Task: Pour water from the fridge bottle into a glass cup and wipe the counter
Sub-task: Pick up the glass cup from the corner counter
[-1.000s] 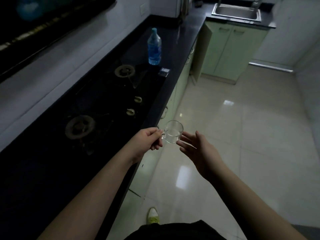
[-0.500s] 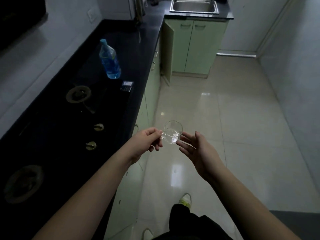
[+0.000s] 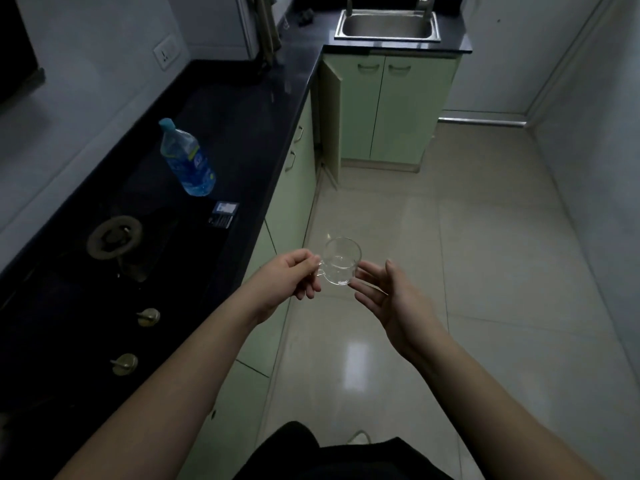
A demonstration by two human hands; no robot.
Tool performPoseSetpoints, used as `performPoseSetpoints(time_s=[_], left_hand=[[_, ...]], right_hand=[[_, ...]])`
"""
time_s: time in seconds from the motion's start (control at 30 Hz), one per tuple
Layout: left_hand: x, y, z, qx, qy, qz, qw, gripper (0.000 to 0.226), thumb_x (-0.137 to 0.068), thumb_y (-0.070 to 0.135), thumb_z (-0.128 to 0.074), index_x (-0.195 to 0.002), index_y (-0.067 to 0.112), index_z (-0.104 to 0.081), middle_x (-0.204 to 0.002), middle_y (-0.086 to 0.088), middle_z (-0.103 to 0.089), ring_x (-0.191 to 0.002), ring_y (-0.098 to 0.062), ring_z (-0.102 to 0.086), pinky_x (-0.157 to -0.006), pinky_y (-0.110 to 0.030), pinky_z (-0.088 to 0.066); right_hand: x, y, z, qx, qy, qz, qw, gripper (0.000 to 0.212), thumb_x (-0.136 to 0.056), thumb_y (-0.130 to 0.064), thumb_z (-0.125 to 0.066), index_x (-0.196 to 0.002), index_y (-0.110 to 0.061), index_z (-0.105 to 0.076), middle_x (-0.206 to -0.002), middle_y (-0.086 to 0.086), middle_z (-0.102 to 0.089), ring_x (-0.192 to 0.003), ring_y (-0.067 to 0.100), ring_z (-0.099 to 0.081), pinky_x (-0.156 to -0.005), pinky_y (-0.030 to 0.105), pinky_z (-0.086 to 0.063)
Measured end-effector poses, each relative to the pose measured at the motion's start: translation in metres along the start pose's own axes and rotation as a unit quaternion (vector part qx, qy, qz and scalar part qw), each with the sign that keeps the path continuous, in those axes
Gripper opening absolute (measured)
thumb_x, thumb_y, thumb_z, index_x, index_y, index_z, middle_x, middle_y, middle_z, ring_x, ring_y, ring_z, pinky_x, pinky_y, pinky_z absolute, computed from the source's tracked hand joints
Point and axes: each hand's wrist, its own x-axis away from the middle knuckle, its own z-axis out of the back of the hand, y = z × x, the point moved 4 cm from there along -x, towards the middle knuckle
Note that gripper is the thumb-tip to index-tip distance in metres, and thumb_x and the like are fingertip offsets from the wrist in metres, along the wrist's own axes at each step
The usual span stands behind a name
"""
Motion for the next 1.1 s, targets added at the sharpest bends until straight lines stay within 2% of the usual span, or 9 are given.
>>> performPoseSetpoints(time_s=[0.27,0.67,1.1], left_hand=[[-0.073,0.012,0.04,0.009,0.004,0.008,1.0,0.024,-0.103,0.019,-0.047,-0.082,0.011,-0.055,-0.069,-0.005,-0.063,-0.056,-0.011,-0.054,-0.051,-0.021,-0.037],[-0.192,0.056,0.134,0.003,-0.023,0.023,0.999,0.023,-0.101,0.029,-0.051,-0.088,0.012,-0.058,-0.077,-0.004,-0.069,-0.066,-0.014,-0.065,-0.056,-0.022,-0.048],[-0.298,0.09,0.182,-0.011,0.018,0.024,0.999,0.027,-0.101,0.035,-0.051,-0.084,0.015,-0.059,-0.079,-0.002,-0.069,-0.07,-0.012,-0.064,-0.058,-0.023,-0.047]], right_hand=[[-0.081,-0.031,-0.025,0.018,-0.016,-0.008,1.0,0.044,-0.105,-0.037,-0.031,-0.115,-0.011,-0.065,-0.12,0.009,-0.067,-0.109,0.02,-0.066,-0.084,0.027,-0.053],[-0.204,-0.087,-0.099,0.024,0.008,0.006,1.0,0.042,-0.105,-0.036,-0.033,-0.111,-0.01,-0.066,-0.115,0.009,-0.07,-0.107,0.023,-0.067,-0.087,0.031,-0.052],[-0.324,-0.139,-0.127,0.026,-0.028,-0.01,0.999,0.042,-0.104,-0.036,-0.035,-0.109,-0.01,-0.066,-0.111,0.008,-0.071,-0.105,0.023,-0.068,-0.087,0.032,-0.051]])
